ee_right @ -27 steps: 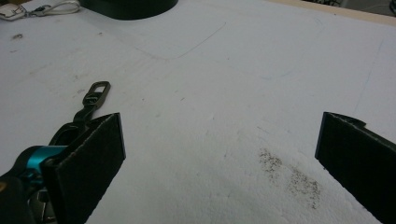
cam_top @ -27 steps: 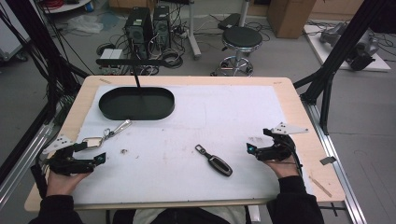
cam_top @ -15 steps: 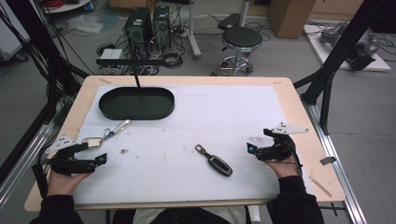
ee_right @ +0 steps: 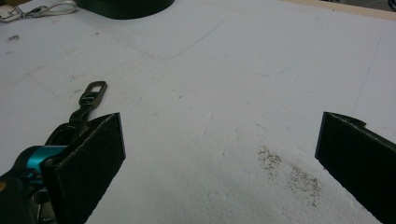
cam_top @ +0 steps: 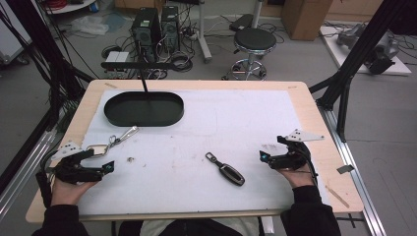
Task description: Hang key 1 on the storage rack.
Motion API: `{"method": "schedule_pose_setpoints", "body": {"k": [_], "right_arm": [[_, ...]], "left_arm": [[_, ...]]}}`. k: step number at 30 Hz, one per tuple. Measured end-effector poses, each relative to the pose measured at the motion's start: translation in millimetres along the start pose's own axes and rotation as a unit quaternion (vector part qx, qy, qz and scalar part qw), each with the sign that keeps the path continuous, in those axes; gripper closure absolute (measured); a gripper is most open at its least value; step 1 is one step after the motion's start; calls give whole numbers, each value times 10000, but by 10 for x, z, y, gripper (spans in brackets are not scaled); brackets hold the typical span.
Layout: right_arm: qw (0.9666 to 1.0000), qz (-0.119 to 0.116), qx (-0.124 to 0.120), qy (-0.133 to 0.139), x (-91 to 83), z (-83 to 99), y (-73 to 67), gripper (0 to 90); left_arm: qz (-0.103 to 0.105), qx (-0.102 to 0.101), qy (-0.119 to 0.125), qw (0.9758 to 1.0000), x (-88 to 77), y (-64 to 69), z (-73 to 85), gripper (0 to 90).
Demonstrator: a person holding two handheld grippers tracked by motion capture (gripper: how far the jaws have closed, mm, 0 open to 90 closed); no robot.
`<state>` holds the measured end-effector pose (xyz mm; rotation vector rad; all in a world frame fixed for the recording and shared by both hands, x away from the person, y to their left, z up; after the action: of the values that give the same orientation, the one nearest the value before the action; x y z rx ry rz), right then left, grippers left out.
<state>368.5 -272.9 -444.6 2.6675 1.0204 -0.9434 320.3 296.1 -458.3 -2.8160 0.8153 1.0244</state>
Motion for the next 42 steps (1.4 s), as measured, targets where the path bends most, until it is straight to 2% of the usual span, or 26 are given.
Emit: {"method": "schedule_pose_setpoints", "body": {"k": [4, 9, 16, 19, 20, 25, 28, 29, 32, 35, 37, 39, 41, 42], "right_arm": [[10000, 34, -22, -3, 6, 6, -9, 9], [10000, 39, -20, -36, 20, 10, -14, 8], [10000, 65, -30, -23, 17, 13, -9, 8], [10000, 74, -28, -36, 18, 16, -9, 8], [10000, 75, -35, -38, 20, 17, -8, 8], [9999, 85, -21, -71, 28, 22, -9, 8], [9999, 82, -26, -65, 27, 23, -13, 8], [9999, 83, -31, -66, 26, 24, -12, 9], [9999, 85, -25, -60, 27, 22, -14, 8], [9999, 84, -18, -60, 26, 22, -13, 8], [9999, 86, -36, -47, 26, 21, -7, 8], [10000, 82, 0, -44, 24, 21, -3, 9], [10000, 79, 2, -47, 25, 22, -1, 8], [10000, 80, -7, -59, 31, 24, 2, 9]], "left_arm": [[-10, 10, -65, 10000, 23, -11, -14, 17], [-68, 116, -189, 9997, 82, -21, -72, 17], [-44, 269, -432, 9987, 178, -12, -120, 17], [-31, 281, -453, 9986, 205, -21, -155, 17], [-83, 361, -561, 9977, 239, -30, -188, 17], [-66, 495, -657, 9966, 301, -20, -279, 17], [-66, 597, -796, 9950, 347, -15, -326, 17], [-83, 668, -893, 9937, 360, -27, -334, 17], [-62, 700, -1051, 9920, 415, -53, -396, 17], [-54, 705, -1081, 9916, 434, -79, -433, 17], [-79, 732, -1169, 9904, 452, -106, -466, 17], [-59, 676, -1124, 9913, 473, -122, -513, 17], [-28, 716, -1204, 9901, 509, -138, -543, 17], [-39, 771, -1288, 9887, 530, -150, -554, 17]]}}
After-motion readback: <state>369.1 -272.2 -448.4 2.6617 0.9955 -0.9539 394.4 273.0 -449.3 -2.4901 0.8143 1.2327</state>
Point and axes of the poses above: each handheld gripper's, and its own axes: x roughly forward along the jaws, z roughly out of its underside, y roughly to its right, the point moved 6 cm from there along x, roughly forward along the jaws, and after that the axes turned 7 degrees about -y, right-handed, at the moved point
